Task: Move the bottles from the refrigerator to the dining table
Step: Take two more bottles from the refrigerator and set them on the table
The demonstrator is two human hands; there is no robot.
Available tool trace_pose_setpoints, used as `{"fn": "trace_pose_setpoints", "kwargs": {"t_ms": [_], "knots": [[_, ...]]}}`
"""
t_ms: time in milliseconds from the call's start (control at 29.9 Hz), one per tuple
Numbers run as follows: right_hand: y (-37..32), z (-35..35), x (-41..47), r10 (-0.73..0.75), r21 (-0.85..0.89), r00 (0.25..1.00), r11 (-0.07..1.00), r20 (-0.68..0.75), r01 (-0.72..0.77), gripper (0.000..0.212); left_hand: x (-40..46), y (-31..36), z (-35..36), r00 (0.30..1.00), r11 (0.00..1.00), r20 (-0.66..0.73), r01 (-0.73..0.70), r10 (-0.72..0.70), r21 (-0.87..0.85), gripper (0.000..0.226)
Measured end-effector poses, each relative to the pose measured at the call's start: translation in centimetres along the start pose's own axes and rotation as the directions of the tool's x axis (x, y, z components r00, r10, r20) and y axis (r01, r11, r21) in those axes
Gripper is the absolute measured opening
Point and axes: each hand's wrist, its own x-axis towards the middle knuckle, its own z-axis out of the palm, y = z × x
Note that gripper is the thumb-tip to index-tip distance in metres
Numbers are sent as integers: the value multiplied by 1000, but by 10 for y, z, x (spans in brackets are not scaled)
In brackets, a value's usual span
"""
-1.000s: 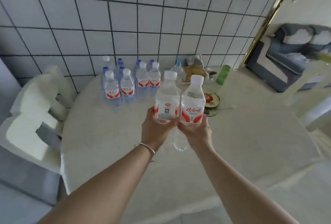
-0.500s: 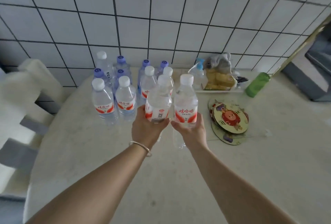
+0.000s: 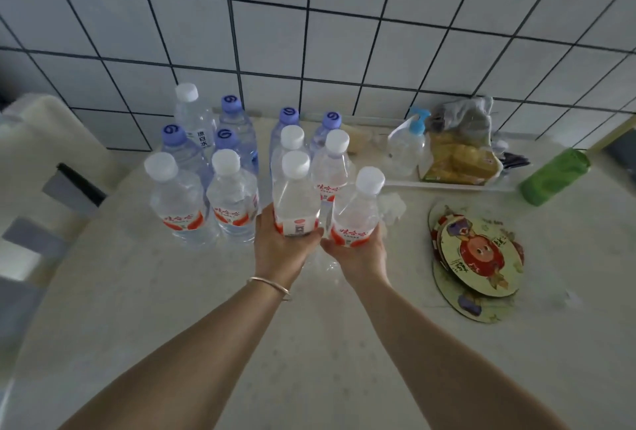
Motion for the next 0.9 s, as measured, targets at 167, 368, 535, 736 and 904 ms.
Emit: {"fn": "trace_pose_setpoints", "kwargs": {"t_ms": [167, 368, 535, 736, 904], "knots": [[4, 16, 16, 8, 19, 999, 1000, -38, -7, 61, 4, -4, 3, 1000, 1000, -18, -8, 8, 5, 57], [7, 29, 22, -15, 15, 998, 1000, -64, 17, 60, 14, -6, 3, 1000, 1000, -10, 6, -6, -16, 66], [9, 33, 18, -37, -26, 995, 999, -95, 34, 65, 12, -8, 5, 1000, 999, -15, -21, 21, -38, 70], [13, 28, 16, -39, -160, 999, 986, -15, 36, 73, 2, -2, -2, 994, 992, 40, 103, -106, 68, 68], [10, 13, -11, 93, -292, 996, 953, 20, -83, 78, -15, -4, -14, 972, 955, 123, 166, -200, 247, 59]]}}
